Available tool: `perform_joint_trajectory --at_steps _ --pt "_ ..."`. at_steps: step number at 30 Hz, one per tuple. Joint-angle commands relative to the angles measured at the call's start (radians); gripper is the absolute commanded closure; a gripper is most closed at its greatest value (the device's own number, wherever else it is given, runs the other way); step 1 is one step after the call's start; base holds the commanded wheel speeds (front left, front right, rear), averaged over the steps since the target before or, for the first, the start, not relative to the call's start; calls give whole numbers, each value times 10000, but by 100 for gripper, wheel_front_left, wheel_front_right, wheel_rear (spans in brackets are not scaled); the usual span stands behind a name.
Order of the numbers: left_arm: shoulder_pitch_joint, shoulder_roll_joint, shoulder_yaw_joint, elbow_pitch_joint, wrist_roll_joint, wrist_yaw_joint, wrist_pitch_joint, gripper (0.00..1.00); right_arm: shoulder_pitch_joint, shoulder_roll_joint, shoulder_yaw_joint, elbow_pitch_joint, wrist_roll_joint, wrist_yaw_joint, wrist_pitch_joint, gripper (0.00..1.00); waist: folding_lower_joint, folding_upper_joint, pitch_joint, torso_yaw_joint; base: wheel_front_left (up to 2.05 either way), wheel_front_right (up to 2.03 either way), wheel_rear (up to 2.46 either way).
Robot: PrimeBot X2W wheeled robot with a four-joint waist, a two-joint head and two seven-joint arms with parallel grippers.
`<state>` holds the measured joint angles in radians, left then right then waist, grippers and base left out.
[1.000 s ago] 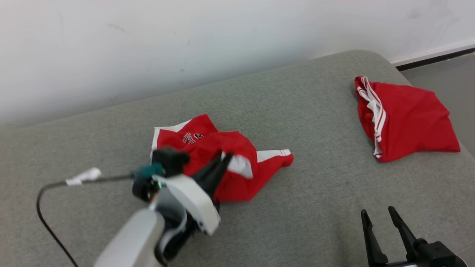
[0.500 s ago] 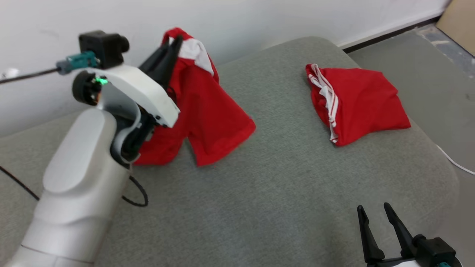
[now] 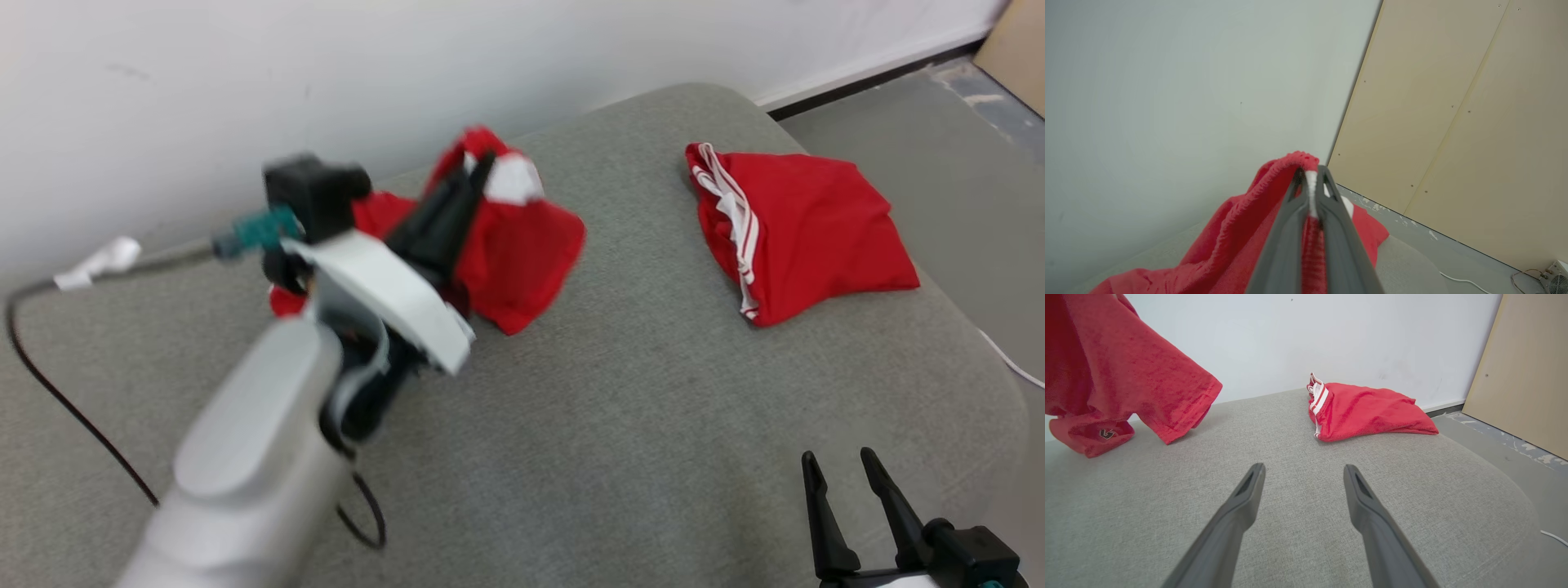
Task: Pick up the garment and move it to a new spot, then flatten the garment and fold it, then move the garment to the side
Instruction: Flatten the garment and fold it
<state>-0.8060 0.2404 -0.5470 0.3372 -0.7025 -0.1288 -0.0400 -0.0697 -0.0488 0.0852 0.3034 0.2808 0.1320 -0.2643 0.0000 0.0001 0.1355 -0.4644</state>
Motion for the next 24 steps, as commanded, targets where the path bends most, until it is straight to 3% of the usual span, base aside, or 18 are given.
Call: perform_joint_trajectory --at_steps 1,5,8,16,24 --pt "473 0 -108 -269 -127 -21 -135 100 97 -34 -61 -16 -122 -29 11 0 0 -1 -49 195 0 0 0" --pt "2237 111 -645 -1352 -375 15 -366 100 163 -35 -156 -32 -293 -28 9 0 0 -1 -107 608 0 0 0" --pt "3649 294 -895 -1974 -405 292 -603 100 221 -32 -253 -65 -408 -28 9 0 0 -1 -112 931 0 0 0" --pt "6615 638 -385 -2176 -812 1136 -1820 100 377 -35 -398 -65 -684 -29 11 0 0 -1 -122 1863 0 0 0" --pt "8046 284 606 -1169 -1117 870 -2242 100 536 -35 -428 -7 -948 -28 11 0 0 -1 -371 2682 0 0 0"
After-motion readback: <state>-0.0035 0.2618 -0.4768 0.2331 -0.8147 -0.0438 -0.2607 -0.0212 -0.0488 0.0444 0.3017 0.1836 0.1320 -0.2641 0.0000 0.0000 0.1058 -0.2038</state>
